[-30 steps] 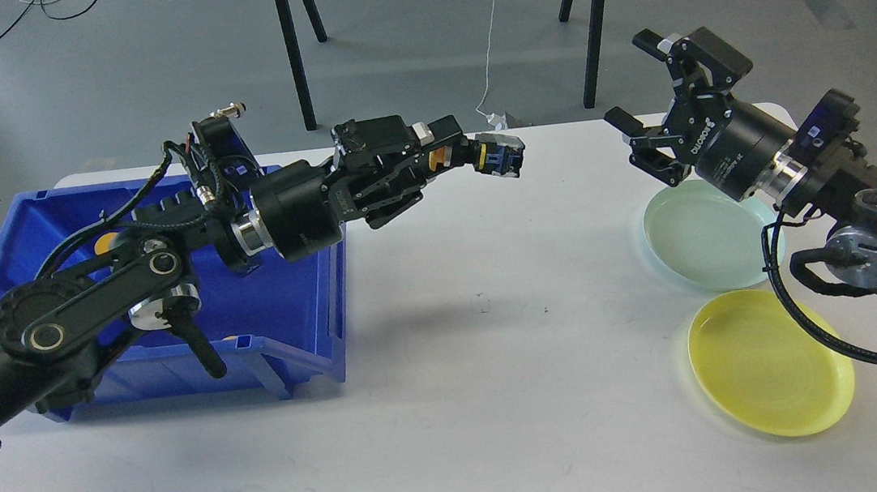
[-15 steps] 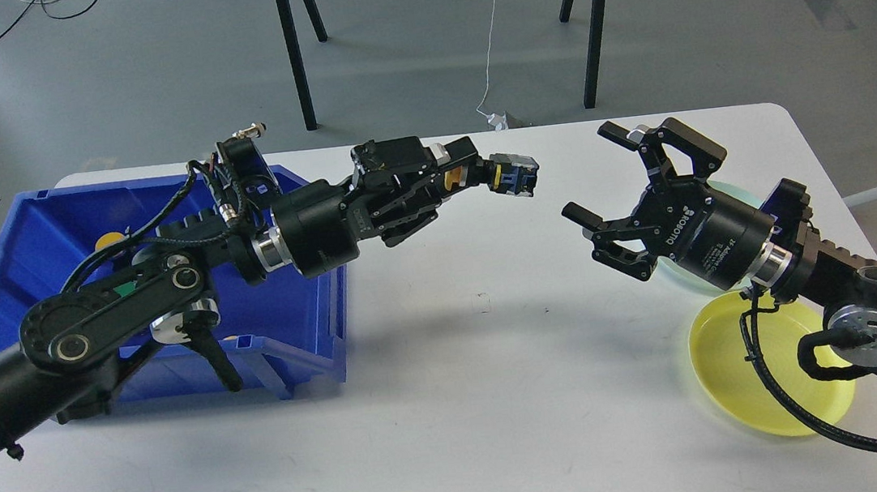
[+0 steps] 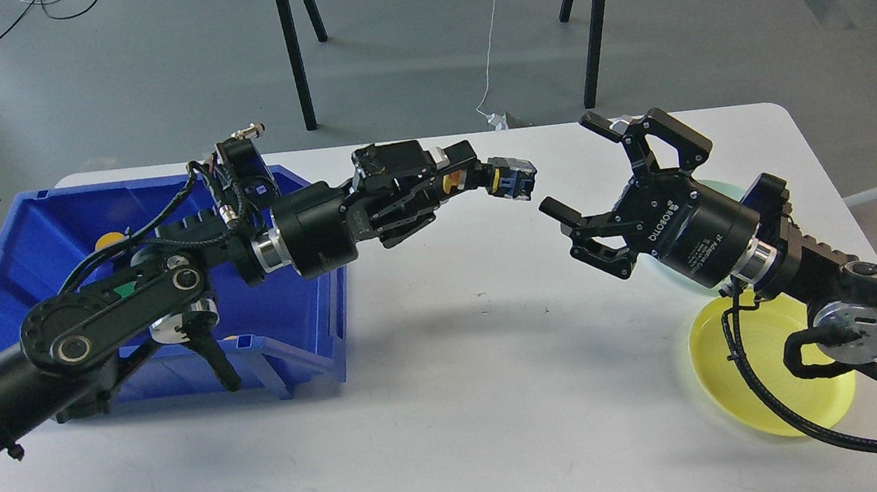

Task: Pass button and place on color plate
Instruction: 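Bring the right gripper to the held button and grasp it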

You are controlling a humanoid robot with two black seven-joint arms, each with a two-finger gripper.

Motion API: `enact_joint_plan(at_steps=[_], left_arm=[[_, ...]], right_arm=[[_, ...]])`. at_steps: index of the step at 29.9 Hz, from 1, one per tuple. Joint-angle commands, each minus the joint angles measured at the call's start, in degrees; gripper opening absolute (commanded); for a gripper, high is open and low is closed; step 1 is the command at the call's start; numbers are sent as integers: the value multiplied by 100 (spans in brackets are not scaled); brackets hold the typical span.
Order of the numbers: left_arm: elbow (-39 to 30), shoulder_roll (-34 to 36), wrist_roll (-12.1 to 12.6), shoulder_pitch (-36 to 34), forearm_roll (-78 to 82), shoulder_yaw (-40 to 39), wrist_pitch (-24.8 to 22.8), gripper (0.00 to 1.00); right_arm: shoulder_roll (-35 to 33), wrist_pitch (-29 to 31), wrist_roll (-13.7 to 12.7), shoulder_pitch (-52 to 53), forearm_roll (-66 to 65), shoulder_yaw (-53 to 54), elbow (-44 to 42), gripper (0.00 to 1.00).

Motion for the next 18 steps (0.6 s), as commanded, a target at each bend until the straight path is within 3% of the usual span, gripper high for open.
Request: enact_joint_plan(at_steps=[1,10,18], left_arm=[[0,0,-1,0,-4,0,0,2],[0,0,-1,0,-4,0,0,2],[0,0,-1,0,-4,0,0,2]], right_arm=[[173,0,-1,28,-9,-11,-25,98],[454,-172,-1,292,-35,-424,-157,93],[762,-497,-1,301,-44,-354,-236,72]])
